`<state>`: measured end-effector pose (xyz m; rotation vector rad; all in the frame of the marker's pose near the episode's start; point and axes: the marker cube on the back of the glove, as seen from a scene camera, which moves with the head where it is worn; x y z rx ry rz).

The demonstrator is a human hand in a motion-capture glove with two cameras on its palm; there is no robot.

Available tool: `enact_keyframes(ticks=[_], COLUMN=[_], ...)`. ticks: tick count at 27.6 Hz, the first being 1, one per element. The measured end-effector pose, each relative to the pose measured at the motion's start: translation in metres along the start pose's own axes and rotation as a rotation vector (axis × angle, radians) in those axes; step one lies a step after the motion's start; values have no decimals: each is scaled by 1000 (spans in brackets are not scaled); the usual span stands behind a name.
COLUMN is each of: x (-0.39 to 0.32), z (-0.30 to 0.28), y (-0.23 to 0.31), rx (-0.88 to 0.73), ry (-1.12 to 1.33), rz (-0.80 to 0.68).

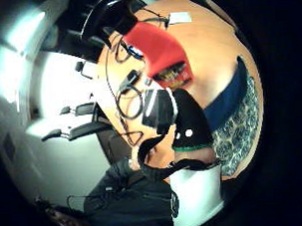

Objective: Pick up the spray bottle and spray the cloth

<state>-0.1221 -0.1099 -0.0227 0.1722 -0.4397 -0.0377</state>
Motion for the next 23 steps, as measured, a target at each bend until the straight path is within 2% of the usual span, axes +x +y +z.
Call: enact_keyframes(ticks=[11, 23], x=[28, 11], z=[-38, -19], y=[76, 103], rx=[33, -112], ry=[270, 335], rz=[-27, -87])
